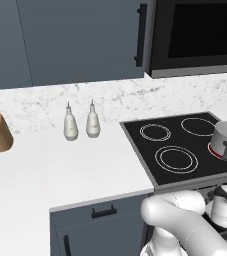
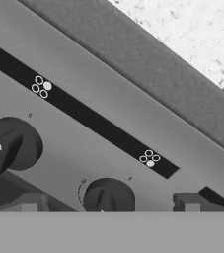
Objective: Turn off the front right burner of the stove.
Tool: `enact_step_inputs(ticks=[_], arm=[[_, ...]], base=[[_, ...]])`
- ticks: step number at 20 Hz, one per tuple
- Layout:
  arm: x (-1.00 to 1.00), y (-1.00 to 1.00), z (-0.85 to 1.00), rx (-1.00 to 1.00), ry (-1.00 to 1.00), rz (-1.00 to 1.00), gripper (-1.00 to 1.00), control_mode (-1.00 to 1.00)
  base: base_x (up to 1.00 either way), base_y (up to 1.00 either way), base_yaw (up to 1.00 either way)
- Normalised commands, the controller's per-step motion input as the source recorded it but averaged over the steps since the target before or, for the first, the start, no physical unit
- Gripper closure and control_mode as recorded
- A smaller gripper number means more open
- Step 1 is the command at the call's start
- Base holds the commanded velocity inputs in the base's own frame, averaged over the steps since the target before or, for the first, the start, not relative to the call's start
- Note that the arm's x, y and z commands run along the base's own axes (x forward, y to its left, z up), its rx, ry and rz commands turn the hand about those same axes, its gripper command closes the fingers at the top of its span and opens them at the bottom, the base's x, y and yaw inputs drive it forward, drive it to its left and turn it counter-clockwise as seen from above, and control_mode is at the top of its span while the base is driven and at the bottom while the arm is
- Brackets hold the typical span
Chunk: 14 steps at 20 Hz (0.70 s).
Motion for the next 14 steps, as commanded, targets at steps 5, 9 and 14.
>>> enact_step_inputs(ticks=[5,9,14], arm=[[0.09,-0.04,-0.12,0.02,0.0,0.0,-1.0,-1.0],[0.05,-0.07,-0.13,0.03,0.0,0.0,-1.0,-1.0],[0.05,-0.04,-0.1,0.02,0.0,0.0,-1.0,-1.0]], base=[[0.0,0.0,0.0],[0.0,0.0,0.0],[0.0,0.0,0.0]])
